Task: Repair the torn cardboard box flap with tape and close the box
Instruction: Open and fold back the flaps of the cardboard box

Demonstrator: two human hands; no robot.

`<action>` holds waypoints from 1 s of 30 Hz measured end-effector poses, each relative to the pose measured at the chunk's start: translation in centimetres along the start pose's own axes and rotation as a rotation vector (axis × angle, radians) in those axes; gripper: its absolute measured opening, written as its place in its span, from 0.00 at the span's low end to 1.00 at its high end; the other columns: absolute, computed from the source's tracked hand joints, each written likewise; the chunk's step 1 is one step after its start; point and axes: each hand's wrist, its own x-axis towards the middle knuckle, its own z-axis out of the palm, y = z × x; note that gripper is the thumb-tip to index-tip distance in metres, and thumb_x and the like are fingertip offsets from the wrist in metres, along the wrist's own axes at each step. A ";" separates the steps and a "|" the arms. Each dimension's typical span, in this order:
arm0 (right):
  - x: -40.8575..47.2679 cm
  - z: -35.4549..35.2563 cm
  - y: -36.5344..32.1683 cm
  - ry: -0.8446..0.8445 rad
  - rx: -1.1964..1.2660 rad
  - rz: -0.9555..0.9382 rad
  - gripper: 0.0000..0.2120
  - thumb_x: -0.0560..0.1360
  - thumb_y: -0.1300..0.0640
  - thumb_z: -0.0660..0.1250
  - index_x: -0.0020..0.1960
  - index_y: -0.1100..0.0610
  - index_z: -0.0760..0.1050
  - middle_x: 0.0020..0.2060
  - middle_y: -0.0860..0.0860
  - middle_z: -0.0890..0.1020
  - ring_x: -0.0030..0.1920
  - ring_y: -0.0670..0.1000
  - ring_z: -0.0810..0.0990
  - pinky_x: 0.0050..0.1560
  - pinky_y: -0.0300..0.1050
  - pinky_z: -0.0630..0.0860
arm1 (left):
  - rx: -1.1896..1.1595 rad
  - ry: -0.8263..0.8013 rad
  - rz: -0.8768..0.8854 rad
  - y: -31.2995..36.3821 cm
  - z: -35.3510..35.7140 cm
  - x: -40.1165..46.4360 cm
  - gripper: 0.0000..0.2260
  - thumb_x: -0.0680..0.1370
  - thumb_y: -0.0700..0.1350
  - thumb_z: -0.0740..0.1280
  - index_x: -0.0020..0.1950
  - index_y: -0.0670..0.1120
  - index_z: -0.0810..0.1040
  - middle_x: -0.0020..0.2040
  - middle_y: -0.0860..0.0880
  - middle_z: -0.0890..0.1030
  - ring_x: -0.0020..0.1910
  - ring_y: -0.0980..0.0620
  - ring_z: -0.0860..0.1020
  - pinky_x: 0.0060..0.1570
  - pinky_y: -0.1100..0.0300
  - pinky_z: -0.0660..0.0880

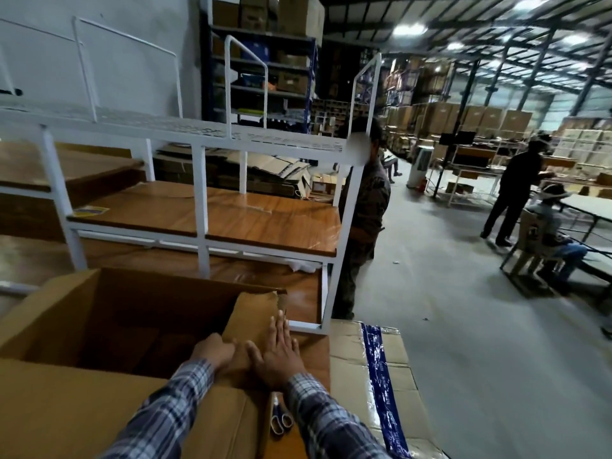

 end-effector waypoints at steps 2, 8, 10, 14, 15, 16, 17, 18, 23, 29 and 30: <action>0.4 -0.1 0.2 -0.008 0.011 -0.017 0.43 0.82 0.29 0.46 0.84 0.52 0.33 0.82 0.49 0.30 0.83 0.51 0.33 0.82 0.60 0.37 | -0.026 0.063 0.011 0.4 -1.1 -1.1 0.22 0.83 0.59 0.62 0.69 0.44 0.75 0.67 0.41 0.78 0.65 0.39 0.77 0.59 0.51 0.73; 1.4 -0.3 0.7 -0.031 0.035 -0.061 0.44 0.81 0.29 0.47 0.85 0.53 0.33 0.83 0.48 0.32 0.83 0.51 0.33 0.82 0.62 0.38 | -0.068 0.243 0.130 0.8 -2.3 -2.4 0.16 0.83 0.57 0.65 0.61 0.47 0.78 0.59 0.45 0.82 0.58 0.43 0.80 0.55 0.52 0.76; 2.0 -0.6 1.0 -0.037 0.042 -0.075 0.45 0.81 0.28 0.46 0.85 0.53 0.34 0.83 0.49 0.33 0.84 0.52 0.35 0.82 0.62 0.39 | -0.058 0.277 0.131 1.0 -2.5 -2.8 0.15 0.83 0.57 0.65 0.60 0.47 0.79 0.56 0.47 0.82 0.55 0.45 0.80 0.54 0.51 0.77; 5.2 -1.3 1.8 -0.064 0.053 -0.084 0.46 0.80 0.27 0.46 0.85 0.54 0.37 0.84 0.51 0.37 0.84 0.55 0.39 0.82 0.61 0.41 | -0.071 0.289 0.159 1.5 -3.5 -3.4 0.14 0.82 0.56 0.66 0.61 0.49 0.80 0.55 0.49 0.82 0.53 0.50 0.79 0.52 0.55 0.75; 6.1 -1.6 2.0 -0.078 0.060 -0.086 0.47 0.79 0.26 0.45 0.86 0.54 0.38 0.84 0.49 0.36 0.84 0.56 0.39 0.82 0.62 0.41 | -0.068 0.288 0.157 1.7 -3.7 -3.5 0.14 0.82 0.56 0.66 0.61 0.49 0.80 0.56 0.49 0.82 0.54 0.50 0.79 0.53 0.55 0.76; 6.9 -2.1 2.1 -0.090 0.059 -0.101 0.47 0.79 0.26 0.45 0.86 0.54 0.39 0.83 0.48 0.36 0.84 0.57 0.39 0.82 0.62 0.40 | -0.060 0.288 0.148 2.0 -4.0 -3.7 0.13 0.82 0.56 0.66 0.61 0.50 0.80 0.57 0.49 0.82 0.55 0.50 0.79 0.54 0.55 0.75; 7.4 -2.5 2.3 -0.101 0.072 -0.124 0.46 0.80 0.26 0.46 0.86 0.54 0.40 0.83 0.48 0.36 0.85 0.57 0.40 0.82 0.61 0.41 | -0.046 0.289 0.139 2.4 -4.1 -3.8 0.13 0.83 0.56 0.66 0.61 0.50 0.81 0.58 0.49 0.82 0.54 0.51 0.78 0.54 0.56 0.74; 7.7 -3.1 2.6 -0.103 0.102 -0.148 0.45 0.81 0.28 0.47 0.86 0.55 0.40 0.84 0.49 0.39 0.85 0.57 0.41 0.82 0.59 0.42 | -0.033 0.298 0.129 2.8 -4.2 -3.9 0.13 0.83 0.56 0.66 0.61 0.50 0.81 0.58 0.50 0.82 0.54 0.52 0.78 0.54 0.56 0.74; 8.7 -5.0 5.1 -0.103 0.430 -0.205 0.39 0.82 0.33 0.55 0.85 0.52 0.50 0.83 0.54 0.60 0.80 0.58 0.63 0.81 0.61 0.60 | 0.043 0.404 0.102 4.4 -3.5 -5.2 0.12 0.83 0.55 0.66 0.61 0.51 0.80 0.58 0.51 0.82 0.54 0.53 0.78 0.53 0.57 0.72; 8.3 -5.4 7.1 0.030 0.653 -0.346 0.13 0.85 0.51 0.60 0.69 0.48 0.70 0.63 0.46 0.78 0.62 0.49 0.77 0.68 0.56 0.75 | 0.063 0.616 0.093 4.0 -3.1 -9.1 0.09 0.83 0.54 0.67 0.59 0.54 0.82 0.53 0.53 0.84 0.53 0.52 0.81 0.52 0.53 0.79; 8.0 -5.4 7.2 0.038 0.697 -0.349 0.14 0.86 0.54 0.60 0.71 0.50 0.70 0.63 0.45 0.78 0.62 0.49 0.77 0.67 0.54 0.75 | 0.067 0.634 0.092 4.2 -3.0 -9.5 0.07 0.82 0.55 0.67 0.57 0.56 0.82 0.52 0.55 0.84 0.51 0.52 0.81 0.52 0.52 0.80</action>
